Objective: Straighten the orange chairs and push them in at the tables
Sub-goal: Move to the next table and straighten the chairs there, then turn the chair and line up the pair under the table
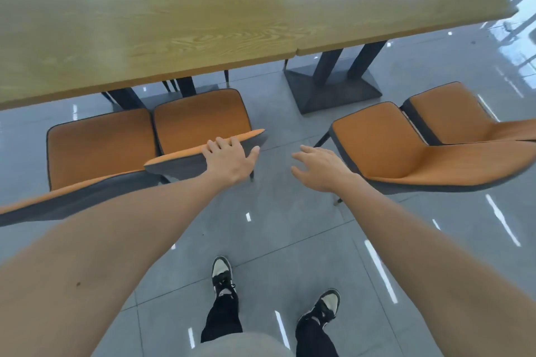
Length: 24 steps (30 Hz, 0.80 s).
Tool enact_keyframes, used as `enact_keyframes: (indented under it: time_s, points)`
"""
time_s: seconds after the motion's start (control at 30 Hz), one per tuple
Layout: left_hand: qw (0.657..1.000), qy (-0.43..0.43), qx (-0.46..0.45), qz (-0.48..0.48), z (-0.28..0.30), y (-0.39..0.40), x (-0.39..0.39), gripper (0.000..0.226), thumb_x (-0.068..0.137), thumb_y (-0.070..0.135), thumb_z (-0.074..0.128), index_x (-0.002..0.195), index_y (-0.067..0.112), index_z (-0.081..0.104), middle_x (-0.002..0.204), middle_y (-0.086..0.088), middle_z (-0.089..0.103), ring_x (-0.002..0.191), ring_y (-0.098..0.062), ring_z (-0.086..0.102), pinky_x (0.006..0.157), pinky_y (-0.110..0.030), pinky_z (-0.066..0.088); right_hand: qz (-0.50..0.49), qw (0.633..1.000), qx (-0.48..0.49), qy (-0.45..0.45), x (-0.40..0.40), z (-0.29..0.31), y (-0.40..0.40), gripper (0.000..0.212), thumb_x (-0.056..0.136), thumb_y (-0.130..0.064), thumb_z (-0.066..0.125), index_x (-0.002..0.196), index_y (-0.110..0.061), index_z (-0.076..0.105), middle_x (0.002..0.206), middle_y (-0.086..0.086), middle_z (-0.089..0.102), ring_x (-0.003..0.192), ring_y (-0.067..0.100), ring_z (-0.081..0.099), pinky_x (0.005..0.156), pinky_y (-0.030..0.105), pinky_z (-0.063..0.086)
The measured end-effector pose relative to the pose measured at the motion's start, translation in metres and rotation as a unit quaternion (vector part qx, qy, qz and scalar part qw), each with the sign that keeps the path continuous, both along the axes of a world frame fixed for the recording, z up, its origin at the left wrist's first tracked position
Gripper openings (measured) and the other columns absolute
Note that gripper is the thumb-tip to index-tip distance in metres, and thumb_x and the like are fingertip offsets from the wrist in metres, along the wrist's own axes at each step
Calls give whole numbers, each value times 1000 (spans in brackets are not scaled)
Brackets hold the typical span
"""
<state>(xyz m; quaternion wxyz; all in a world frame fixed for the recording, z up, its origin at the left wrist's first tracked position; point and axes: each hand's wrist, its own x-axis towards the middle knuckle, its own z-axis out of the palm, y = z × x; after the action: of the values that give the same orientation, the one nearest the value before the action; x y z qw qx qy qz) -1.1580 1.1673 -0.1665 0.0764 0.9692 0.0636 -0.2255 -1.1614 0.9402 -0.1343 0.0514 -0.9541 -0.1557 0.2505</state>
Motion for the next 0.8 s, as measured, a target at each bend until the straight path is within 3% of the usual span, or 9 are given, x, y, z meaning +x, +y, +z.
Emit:
enact_keyframes:
  time_s: [0.07,0.17,0.27,0.3,0.4,0.5,0.63,0.8]
  points:
    - [1000,4,-28,1,7,-36,-2,75,100,67,24,141,7,45,149,-30,37,137,-48,31,113,-57,26,0,1000,-18,7,-5,11,-47,54,99,-49,37,142,-19,48,143,5,47,132,29,44,108,46,33]
    - [996,12,-77,-33,20,-103,-10,64,102,61,27,131,9,53,138,-18,53,127,-38,49,109,-54,33,-12,999,-30,4,-15,30,-117,55,98,-51,37,142,-20,49,145,6,46,134,30,42,109,49,34]
    - [994,-12,-78,-74,37,-187,-22,61,103,58,29,130,10,55,133,-14,58,122,-35,54,104,-51,40,-21,1000,-12,-15,-27,48,-190,50,97,-51,38,132,-19,55,118,2,53,123,33,49,102,50,38]
    - [993,-26,-78,-81,43,-216,-24,61,104,58,29,131,10,55,133,-13,59,123,-34,54,102,-50,42,-25,999,-5,-20,-30,53,-213,50,97,-51,38,131,-18,55,118,2,53,122,33,49,103,51,38]
    - [988,-66,-84,-113,59,-308,-29,61,104,56,31,131,8,58,134,-14,59,124,-34,53,103,-49,42,-49,998,1,-46,-42,65,-287,53,97,-50,38,138,-19,50,142,10,49,132,36,43,110,56,31]
    - [976,-109,-113,-148,69,-389,-24,58,103,56,33,121,8,61,128,-15,60,123,-35,51,104,-52,41,-96,992,-1,-77,-46,70,-359,58,97,-54,36,147,-25,39,156,8,36,142,34,33,115,59,24]
    - [966,-134,-130,-179,69,-475,-12,63,103,57,32,138,10,56,141,-13,56,133,-34,47,110,-54,37,-144,983,-12,-109,-41,66,-442,59,96,-52,35,147,-22,38,156,11,35,141,36,32,114,60,22]
    - [967,-98,-142,-186,44,-557,10,65,102,60,28,138,12,54,141,-11,56,133,-33,47,111,-55,36,-170,979,-22,-113,-23,47,-512,58,99,-48,37,149,-21,34,158,16,28,145,38,26,117,58,20]
